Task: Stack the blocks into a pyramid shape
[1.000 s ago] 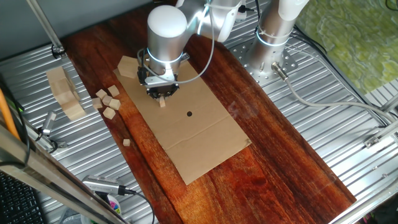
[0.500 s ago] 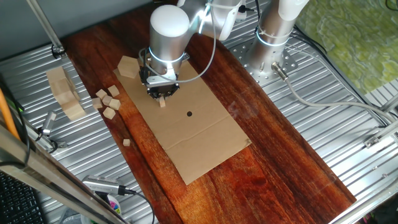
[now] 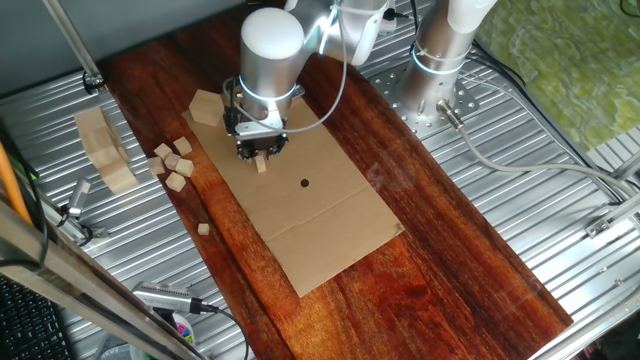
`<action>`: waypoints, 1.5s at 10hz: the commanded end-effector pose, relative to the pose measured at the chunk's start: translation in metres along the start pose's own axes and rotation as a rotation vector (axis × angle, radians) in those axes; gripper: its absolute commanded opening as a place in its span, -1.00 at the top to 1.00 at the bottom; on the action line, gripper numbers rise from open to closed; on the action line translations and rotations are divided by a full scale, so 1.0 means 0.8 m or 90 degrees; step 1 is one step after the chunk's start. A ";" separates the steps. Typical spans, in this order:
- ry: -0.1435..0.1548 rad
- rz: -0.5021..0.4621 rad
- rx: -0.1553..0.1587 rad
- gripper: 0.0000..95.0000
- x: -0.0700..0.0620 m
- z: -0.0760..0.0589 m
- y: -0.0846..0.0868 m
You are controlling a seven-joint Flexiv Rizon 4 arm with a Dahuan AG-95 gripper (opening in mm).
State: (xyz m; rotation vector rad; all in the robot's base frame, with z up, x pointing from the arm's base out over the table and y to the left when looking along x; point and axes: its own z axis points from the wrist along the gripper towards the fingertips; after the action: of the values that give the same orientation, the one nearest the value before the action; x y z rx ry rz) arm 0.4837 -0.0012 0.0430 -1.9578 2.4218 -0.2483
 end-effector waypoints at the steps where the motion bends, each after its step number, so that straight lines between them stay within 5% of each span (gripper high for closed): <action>1: 0.001 -0.003 -0.002 0.20 0.000 -0.003 0.001; 13: 0.003 -0.044 -0.003 0.20 0.014 -0.011 0.007; 14: 0.003 -0.050 -0.001 0.60 0.014 -0.010 0.007; 15: 0.003 -0.055 0.002 0.60 0.014 -0.010 0.007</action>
State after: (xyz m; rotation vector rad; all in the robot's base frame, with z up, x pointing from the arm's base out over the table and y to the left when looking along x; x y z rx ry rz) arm 0.4748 -0.0099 0.0515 -2.0682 2.3405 -0.2538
